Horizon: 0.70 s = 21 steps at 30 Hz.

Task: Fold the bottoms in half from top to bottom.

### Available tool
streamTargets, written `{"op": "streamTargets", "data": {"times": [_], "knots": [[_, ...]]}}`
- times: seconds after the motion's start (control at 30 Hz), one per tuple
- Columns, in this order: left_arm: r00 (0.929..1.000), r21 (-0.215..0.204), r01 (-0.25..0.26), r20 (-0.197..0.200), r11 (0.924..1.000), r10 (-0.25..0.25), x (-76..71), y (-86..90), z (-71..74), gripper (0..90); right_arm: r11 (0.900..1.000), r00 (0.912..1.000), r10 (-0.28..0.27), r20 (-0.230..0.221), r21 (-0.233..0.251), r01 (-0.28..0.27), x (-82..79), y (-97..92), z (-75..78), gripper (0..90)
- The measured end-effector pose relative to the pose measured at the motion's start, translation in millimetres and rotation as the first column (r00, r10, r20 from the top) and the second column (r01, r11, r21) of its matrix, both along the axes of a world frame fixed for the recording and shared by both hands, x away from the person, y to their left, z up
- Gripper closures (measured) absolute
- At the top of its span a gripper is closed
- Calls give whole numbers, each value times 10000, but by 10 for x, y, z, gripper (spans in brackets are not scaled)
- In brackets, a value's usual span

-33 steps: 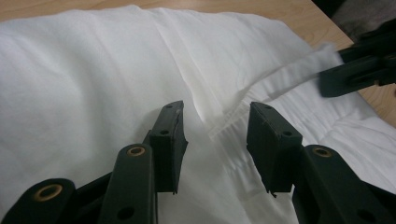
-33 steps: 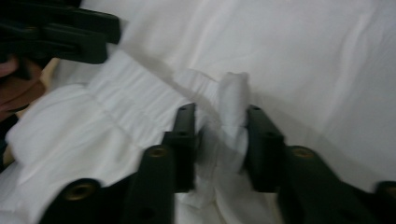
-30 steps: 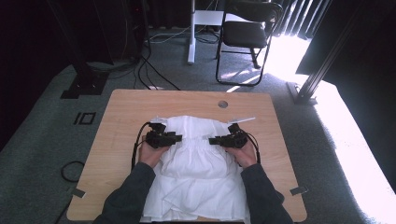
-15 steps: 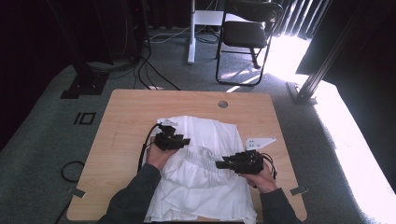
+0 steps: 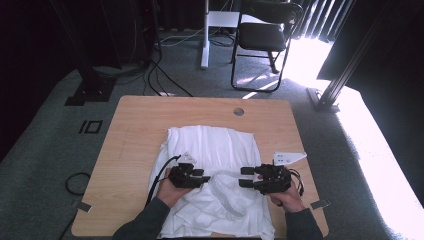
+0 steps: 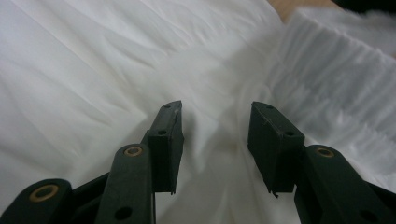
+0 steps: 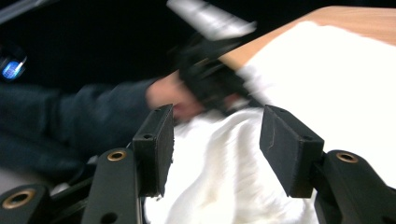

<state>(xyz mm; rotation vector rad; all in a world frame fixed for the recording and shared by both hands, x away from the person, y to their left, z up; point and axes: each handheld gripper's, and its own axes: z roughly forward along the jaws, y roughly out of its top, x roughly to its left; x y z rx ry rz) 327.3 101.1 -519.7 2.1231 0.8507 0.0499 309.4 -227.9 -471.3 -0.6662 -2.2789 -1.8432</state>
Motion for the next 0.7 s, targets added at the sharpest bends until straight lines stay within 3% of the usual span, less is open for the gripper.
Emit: {"op": "streamTargets", "data": {"times": [0.03,0.07,0.1,0.13,0.17,0.2,0.23,0.27,0.3,0.33,0.37,0.4,0.47,0.5,0.53,0.57,0.63,0.7], "knots": [[10000,0,0,0,10000,0,0,0,0,569,10000,10000,0,0,0,0,0,0,0,449],[10000,163,16,6,9999,-16,-43,4,-15,569,9991,9990,-414,-161,13,414,32,-24,-10,463],[10000,276,62,47,9996,-63,-108,31,-40,568,9857,9851,-1610,-598,-598,1575,132,-51,-63,527],[10000,276,62,47,9996,-63,-108,31,-40,569,9699,9714,-2245,-767,-1140,2152,194,-51,-106,555],[9999,295,107,37,9995,-109,-131,48,-48,569,9516,9588,-2719,-828,-1714,2550,254,-38,-156,576],[10000,283,88,42,9996,-89,-151,66,-51,569,9516,9588,-2719,-828,-1714,2550,254,-38,-156,576],[10000,183,50,-2,9998,-50,-179,110,-54,569,9130,9413,-3286,-769,-2810,2958,364,24,-266,604],[10000,176,33,-1,9998,-33,-184,128,-56,569,8934,9354,-3457,-737,-3307,3041,407,69,-319,624],[10000,176,33,-1,9998,-33,-184,128,-56,568,8934,9354,-3457,-737,-3307,3041,407,69,-319,624],[9999,65,-72,-77,10000,72,-192,192,-65,568,8890,9451,-3129,-938,-3792,2567,422,182,-396,639],[9999,65,-72,-77,10000,72,-192,192,-65,567,8890,9451,-3129,-938,-3792,2567,422,182,-396,639],[9996,-25,-243,-126,9997,243,-192,257,-73,568,9057,9669,-2293,-1117,-3884,1699,344,314,-434,652],[9990,-140,-451,-76,9989,450,-195,330,-71,567,9255,9811,-1500,-1219,-3664,959,216,414,-436,653],[9990,-140,-451,-76,9989,450,-195,330,-71,567,9255,9811,-1500,-1219,-3664,959,216,414,-436,653],[9985,-167,-541,-41,9984,540,-196,361,-68,567,9392,9841,-1052,-1429,-3395,511,129,460,-432,653],[9980,-205,-625,-25,9978,625,-196,388,-65,567,9452,9865,-690,-1486,-3259,170,58,502,-429,653],[9974,-253,-722,-6,9971,722,-187,434,-59,567,9474,9877,27,-1565,-3156,-526,-78,596,-427,648],[9962,-276,-861,65,9959,863,-179,477,-41,567,9382,9830,899,-1601,-3176,-1375,-182,691,-424,627]]}}
